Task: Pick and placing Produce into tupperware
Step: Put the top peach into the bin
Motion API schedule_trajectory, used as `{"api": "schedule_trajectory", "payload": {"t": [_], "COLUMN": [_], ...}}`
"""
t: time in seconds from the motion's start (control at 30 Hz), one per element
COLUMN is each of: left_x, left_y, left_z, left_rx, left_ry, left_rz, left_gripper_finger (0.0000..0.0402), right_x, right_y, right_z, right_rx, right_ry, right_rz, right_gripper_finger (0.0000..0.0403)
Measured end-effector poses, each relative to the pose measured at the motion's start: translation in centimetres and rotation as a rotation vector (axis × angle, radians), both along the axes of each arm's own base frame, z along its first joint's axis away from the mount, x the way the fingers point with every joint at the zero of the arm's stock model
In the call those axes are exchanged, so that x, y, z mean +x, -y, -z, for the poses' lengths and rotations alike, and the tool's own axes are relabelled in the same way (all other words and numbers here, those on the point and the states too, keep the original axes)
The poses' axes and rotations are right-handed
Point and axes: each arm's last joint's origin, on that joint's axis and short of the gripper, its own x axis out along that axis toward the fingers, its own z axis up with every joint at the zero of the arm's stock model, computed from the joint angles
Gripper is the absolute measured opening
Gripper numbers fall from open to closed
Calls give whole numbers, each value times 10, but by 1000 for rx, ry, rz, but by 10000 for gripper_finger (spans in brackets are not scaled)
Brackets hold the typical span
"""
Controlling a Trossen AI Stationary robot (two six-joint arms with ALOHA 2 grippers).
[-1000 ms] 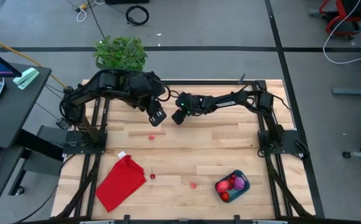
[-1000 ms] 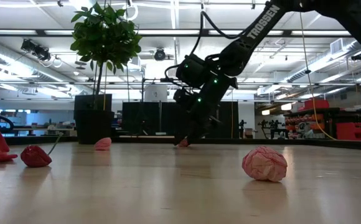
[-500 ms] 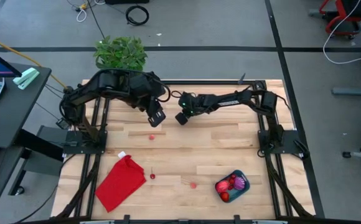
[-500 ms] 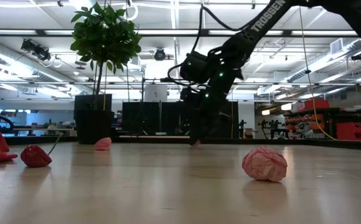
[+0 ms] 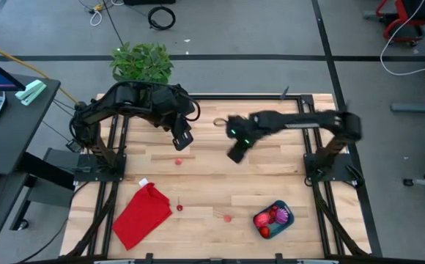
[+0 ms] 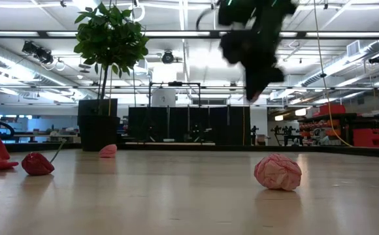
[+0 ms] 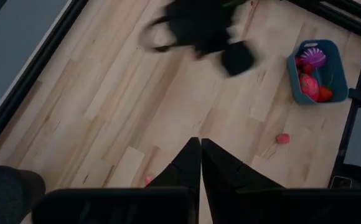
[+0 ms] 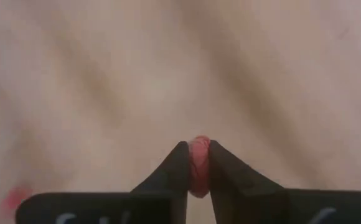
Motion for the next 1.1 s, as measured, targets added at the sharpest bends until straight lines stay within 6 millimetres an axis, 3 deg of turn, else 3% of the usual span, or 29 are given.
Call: {"api": "schedule_trajectory", "payload": {"t": [0.13, 0.27, 0.47, 0.67, 0.83, 1.1], "left_x": [0, 0, 0, 1, 1, 1], "left_y": [0, 4, 13, 19, 19, 19], "left_z": [0, 0, 0, 0, 1, 1], "left_rx": [1, 2, 21, 30, 50, 60], "left_ry": [0, 0, -5, -8, -13, -14], "left_rz": [3, 16, 76, 109, 140, 154], "left_gripper_finger": [24, 21, 14, 21, 24, 14], "right_x": [-31, -64, -105, -119, -119, -114], "right_y": [-54, -108, -174, -225, -256, -272], "right_z": [-33, -47, -32, -8, 7, 35], "right_rx": [57, 131, 164, 230, 243, 216], "right_ry": [-19, -17, -45, -11, 28, -45], "right_rz": [-42, -5, 88, 65, -53, -81], "right_gripper_finger": [47, 42, 57, 52, 57, 111]}}
